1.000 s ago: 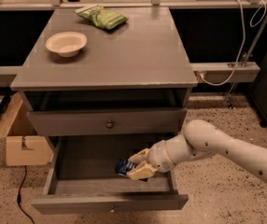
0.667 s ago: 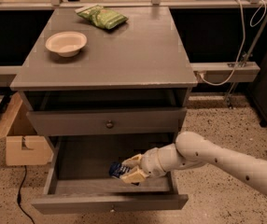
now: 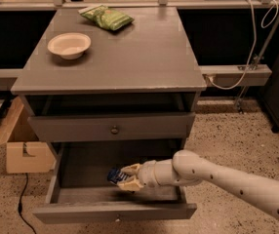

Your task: Place rxbar blueberry into middle drawer

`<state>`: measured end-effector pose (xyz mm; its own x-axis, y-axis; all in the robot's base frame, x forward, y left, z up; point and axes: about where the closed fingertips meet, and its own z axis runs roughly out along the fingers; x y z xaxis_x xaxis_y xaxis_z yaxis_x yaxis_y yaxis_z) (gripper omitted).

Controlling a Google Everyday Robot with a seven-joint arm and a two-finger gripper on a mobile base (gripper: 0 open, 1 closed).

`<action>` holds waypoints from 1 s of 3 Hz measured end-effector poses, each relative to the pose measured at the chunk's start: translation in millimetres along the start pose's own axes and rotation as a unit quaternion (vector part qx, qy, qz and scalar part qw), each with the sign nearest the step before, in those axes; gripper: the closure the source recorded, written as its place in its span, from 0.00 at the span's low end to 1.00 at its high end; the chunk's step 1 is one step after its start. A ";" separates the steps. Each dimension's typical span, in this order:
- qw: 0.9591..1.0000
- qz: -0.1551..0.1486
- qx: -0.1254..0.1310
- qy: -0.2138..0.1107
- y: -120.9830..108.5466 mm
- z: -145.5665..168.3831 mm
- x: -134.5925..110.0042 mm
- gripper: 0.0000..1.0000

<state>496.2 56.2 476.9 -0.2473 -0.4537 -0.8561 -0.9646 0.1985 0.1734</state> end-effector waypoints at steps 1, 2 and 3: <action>1.000 0.002 0.003 -0.001 -1.3 1.5 1.1 0.58; 1.000 0.002 0.003 -0.001 -1.3 1.5 1.1 0.35; 1.000 0.002 0.003 -0.001 -1.3 1.5 1.1 0.11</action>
Offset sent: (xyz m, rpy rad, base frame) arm 0.0011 0.0005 -0.0019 0.0013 0.0001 -0.0074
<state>497.3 56.8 475.0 -0.2506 -0.4507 -0.8567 -0.9631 0.2053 0.1737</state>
